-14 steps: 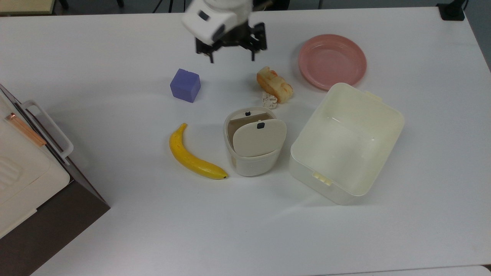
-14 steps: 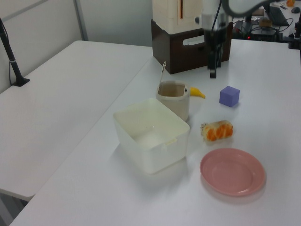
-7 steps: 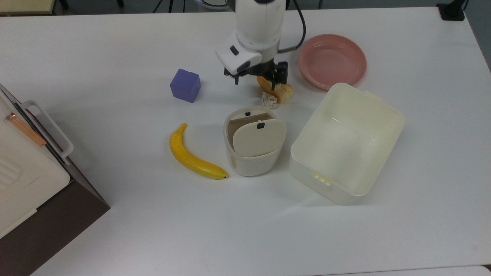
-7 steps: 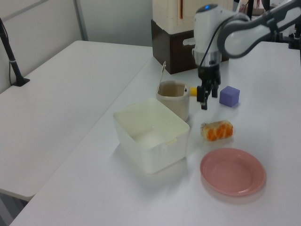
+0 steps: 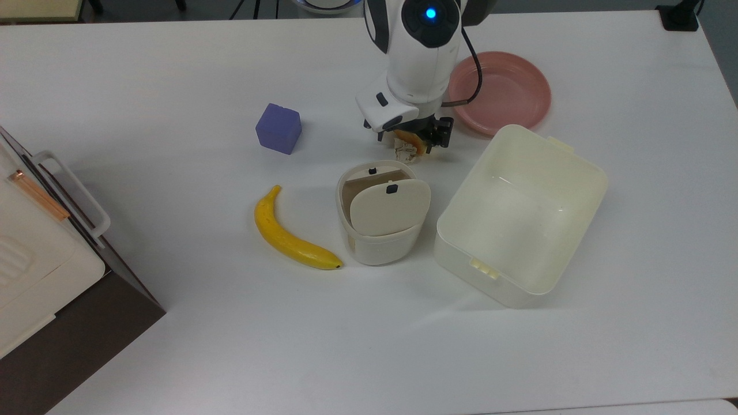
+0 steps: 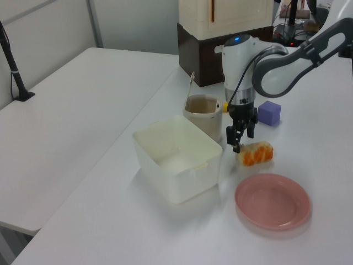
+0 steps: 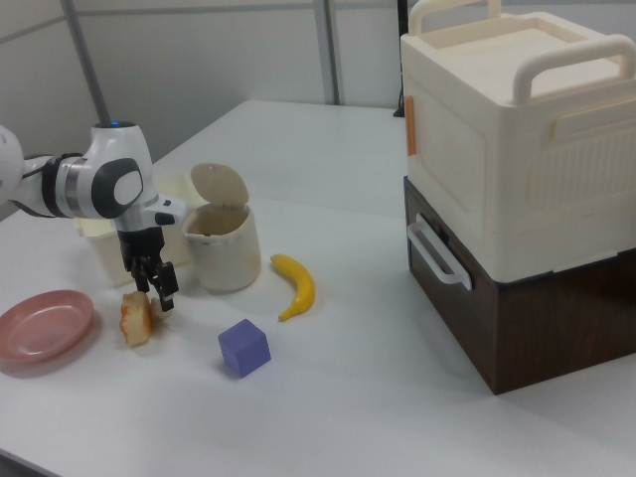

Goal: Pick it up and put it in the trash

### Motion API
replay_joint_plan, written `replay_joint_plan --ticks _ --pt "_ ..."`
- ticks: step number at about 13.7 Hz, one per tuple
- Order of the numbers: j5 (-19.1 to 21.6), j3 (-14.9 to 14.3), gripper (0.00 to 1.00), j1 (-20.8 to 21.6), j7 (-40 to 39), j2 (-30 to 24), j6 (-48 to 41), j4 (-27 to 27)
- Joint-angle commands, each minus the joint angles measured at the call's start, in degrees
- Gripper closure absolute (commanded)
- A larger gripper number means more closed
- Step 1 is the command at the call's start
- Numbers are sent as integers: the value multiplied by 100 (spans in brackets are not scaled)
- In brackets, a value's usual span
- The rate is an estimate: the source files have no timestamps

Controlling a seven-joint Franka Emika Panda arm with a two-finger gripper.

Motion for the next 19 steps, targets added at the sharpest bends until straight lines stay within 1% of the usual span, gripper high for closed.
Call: replay_joint_plan --ticks 1,2,3,5,7,8,9,10,11,12,13,16,17,18,19 --pt "-61 -61 17 206 227 113 347 -118" --pt "-78 -61 21 197 227 149 391 -110" --pt "-96 -61 29 189 218 192 470 -101" --pt "-157 -61 40 162 201 184 506 -92" --pt "-210 -61 67 145 61 132 480 -74" --pt "-210 -96 71 136 -62 -17 418 -66" --pt "-210 -105 71 110 -159 -201 400 -66" --pt "-210 -105 71 -4 -386 -455 200 56" --pt "-202 -105 71 -66 -623 -536 -54 275" --pt "-184 -114 71 -188 -965 -545 -379 677" --pt "-175 -114 70 -294 -1142 -528 -486 934" --pt "-123 -105 69 -566 -1635 -510 -567 1322" --pt "-114 -105 68 -654 -1671 -493 -549 1445" --pt "-61 -114 63 -794 -1680 -432 -488 1638" --pt "-35 -114 29 -874 -1611 -248 -461 1909"
